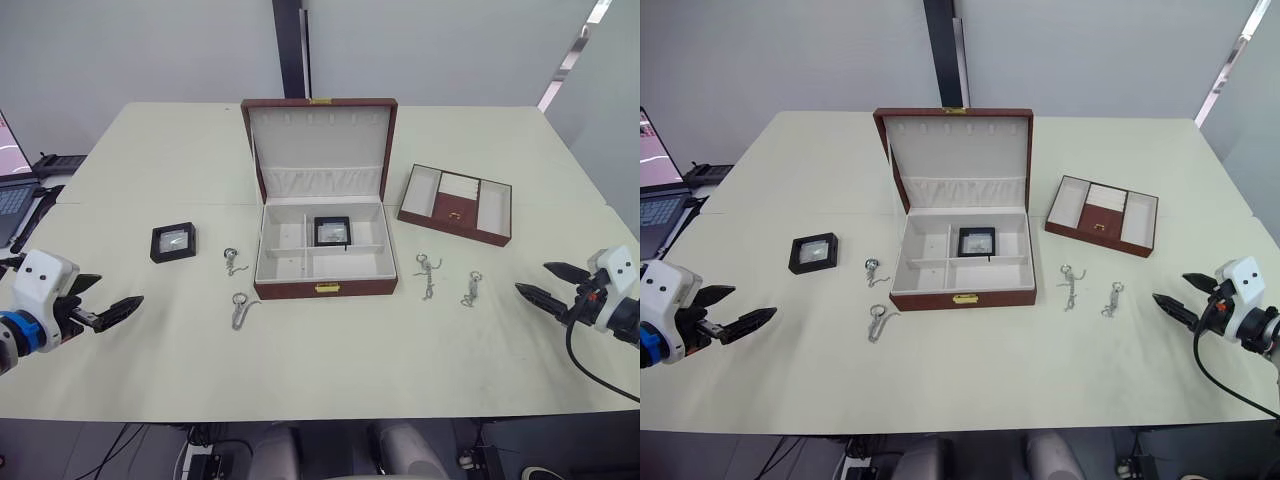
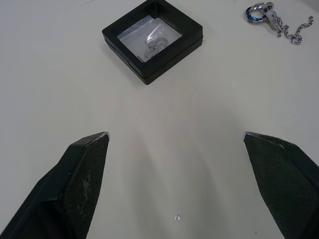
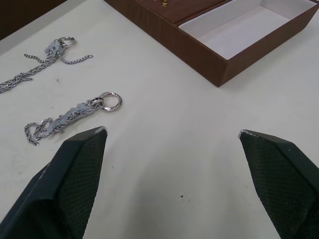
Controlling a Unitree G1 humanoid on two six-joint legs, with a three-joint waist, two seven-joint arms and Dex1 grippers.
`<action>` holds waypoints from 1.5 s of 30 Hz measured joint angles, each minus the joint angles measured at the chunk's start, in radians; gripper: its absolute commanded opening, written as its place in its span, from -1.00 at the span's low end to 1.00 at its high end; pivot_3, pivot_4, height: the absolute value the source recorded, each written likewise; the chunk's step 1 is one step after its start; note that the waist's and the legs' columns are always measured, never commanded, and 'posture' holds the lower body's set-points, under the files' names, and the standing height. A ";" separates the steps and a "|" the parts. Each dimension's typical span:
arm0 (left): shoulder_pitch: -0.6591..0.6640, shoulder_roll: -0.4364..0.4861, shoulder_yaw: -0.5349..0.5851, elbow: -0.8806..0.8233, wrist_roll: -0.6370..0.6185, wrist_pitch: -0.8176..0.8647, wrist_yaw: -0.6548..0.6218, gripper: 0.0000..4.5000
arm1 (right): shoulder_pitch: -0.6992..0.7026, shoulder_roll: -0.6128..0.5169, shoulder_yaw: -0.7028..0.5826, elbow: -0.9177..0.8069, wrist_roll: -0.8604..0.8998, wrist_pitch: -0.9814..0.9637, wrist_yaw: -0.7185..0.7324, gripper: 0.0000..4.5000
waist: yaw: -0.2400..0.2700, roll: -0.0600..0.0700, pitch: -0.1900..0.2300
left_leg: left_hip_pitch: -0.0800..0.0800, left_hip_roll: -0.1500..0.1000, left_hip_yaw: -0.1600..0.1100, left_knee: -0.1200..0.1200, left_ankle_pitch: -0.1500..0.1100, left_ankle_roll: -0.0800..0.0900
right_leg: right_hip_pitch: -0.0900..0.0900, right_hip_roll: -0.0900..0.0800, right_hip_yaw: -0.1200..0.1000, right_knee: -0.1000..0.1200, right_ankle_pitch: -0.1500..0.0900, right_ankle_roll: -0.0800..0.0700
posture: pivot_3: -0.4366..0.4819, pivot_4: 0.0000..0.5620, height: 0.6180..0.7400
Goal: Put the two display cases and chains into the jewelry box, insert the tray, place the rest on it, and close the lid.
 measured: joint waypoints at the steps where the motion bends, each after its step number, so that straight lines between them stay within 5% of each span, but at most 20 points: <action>1: -0.001 0.008 -0.010 0.002 0.001 -0.001 -0.004 0.98 | 0.000 0.000 0.000 -0.008 0.005 0.013 0.002 1.00 | 0.000 0.000 0.000 | 0.000 0.000 0.000 0.000 0.000 0.000 | 0.000 0.000 0.000 0.000 0.000 0.000 | -0.05 -0.47 1.00; 14: -0.190 0.120 -0.176 0.156 0.038 -0.098 -0.149 0.98 | 0.029 -0.020 -0.022 -0.465 0.243 0.304 0.041 1.00 | 0.006 0.000 0.000 | -0.001 0.000 -0.001 0.000 0.000 0.000 | 0.000 0.001 0.000 0.000 0.000 0.000 | -0.05 -0.47 1.00; 26: -0.799 0.062 -0.573 0.686 0.309 -0.417 -0.293 0.98 | -0.075 0.045 0.137 -0.963 0.467 0.501 -0.111 1.00 | 0.014 -0.001 0.000 | -0.005 0.000 -0.005 0.002 0.000 0.000 | -0.001 0.004 -0.003 -0.001 0.000 0.000 | -0.05 -0.47 1.00; 33: -0.919 0.007 -0.677 0.910 0.421 -0.538 -0.312 0.98 | -0.106 0.057 0.186 -0.985 0.431 0.492 -0.177 1.00 | 0.012 -0.001 0.000 | -0.012 0.001 -0.007 0.003 -0.001 0.001 | -0.007 0.004 -0.006 -0.002 0.000 0.000 | -0.05 -0.47 1.00; 45: -0.961 -0.015 -0.681 1.007 0.467 -0.603 -0.277 0.98 | -0.102 0.064 0.200 -0.995 0.389 0.453 -0.200 1.00 | 0.017 -0.001 0.000 | -0.016 0.001 -0.020 0.005 0.000 0.001 | -0.005 0.003 -0.019 -0.001 0.000 0.000 | -0.05 -0.47 1.00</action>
